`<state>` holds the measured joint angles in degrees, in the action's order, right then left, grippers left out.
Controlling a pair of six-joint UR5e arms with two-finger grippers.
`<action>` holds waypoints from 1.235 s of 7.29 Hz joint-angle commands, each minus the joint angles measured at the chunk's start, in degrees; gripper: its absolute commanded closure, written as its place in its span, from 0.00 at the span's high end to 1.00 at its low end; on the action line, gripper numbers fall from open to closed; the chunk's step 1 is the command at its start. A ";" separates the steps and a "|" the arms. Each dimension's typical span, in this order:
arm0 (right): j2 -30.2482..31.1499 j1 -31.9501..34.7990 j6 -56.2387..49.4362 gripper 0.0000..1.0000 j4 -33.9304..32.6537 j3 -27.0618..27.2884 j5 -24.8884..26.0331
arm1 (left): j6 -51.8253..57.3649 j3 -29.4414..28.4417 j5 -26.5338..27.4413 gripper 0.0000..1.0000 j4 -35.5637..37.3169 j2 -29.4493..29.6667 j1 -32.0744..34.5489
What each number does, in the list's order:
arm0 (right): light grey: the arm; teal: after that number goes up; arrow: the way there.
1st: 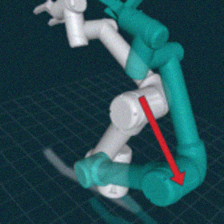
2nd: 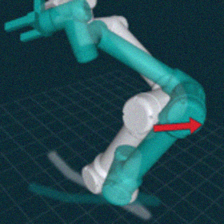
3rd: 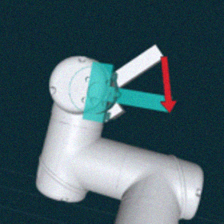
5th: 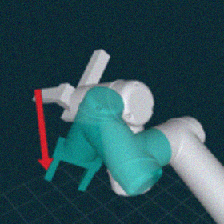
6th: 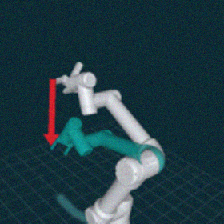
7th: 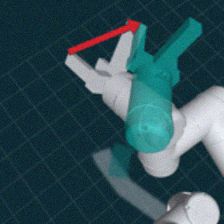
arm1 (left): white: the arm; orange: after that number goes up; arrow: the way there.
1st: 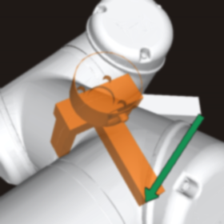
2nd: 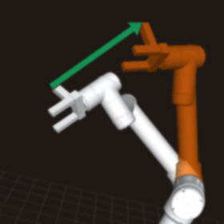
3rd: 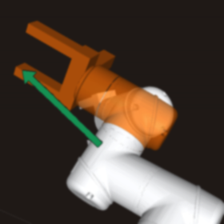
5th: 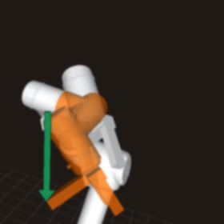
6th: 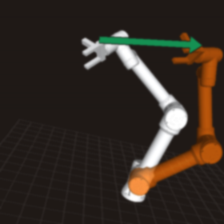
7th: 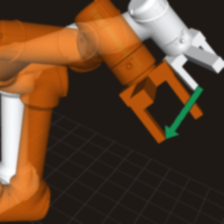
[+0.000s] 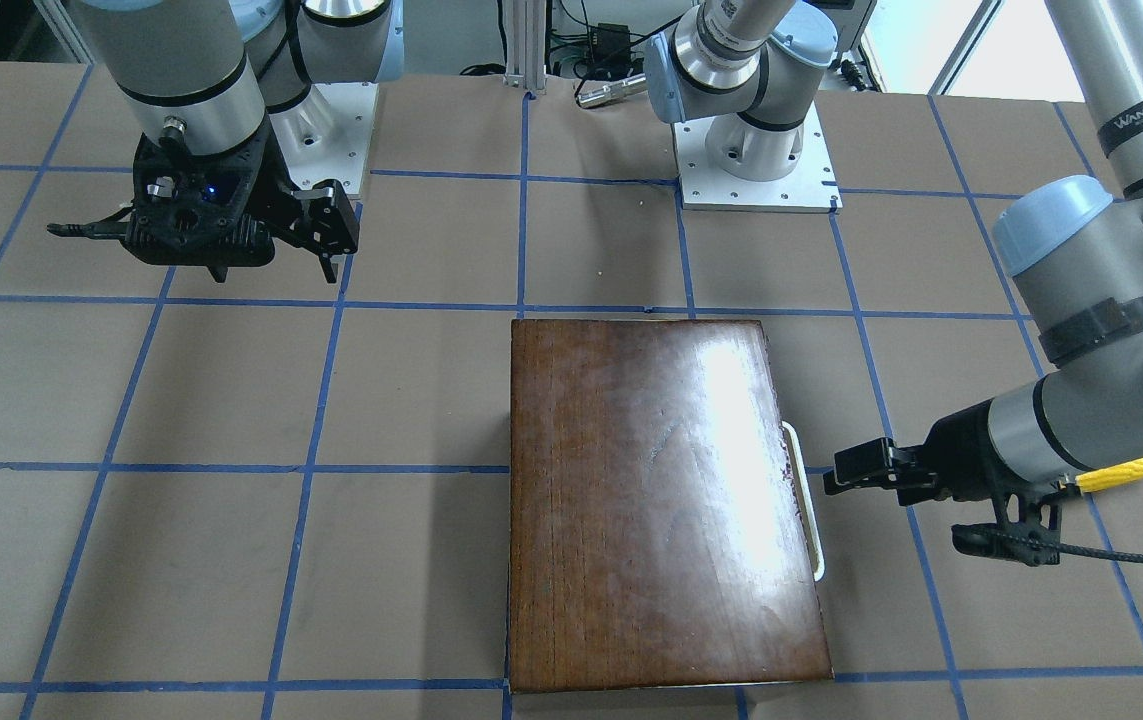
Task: Open drawer and put corn inside
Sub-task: 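Lower the left gripper and close it on the white drawer handle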
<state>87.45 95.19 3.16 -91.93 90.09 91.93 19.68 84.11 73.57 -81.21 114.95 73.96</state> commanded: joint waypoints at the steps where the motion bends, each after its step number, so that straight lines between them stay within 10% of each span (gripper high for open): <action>1: 0.00 0.00 0.00 1.00 0.00 0.00 0.00 | -0.08 0.26 -1.67 1.00 0.09 0.37 0.13; 9: 0.00 0.00 0.00 1.00 0.00 0.00 0.00 | 0.09 -0.09 -4.14 1.00 0.00 1.95 0.74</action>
<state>87.45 95.19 3.17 -91.93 90.09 91.93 19.68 84.19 70.16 -81.14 117.14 74.69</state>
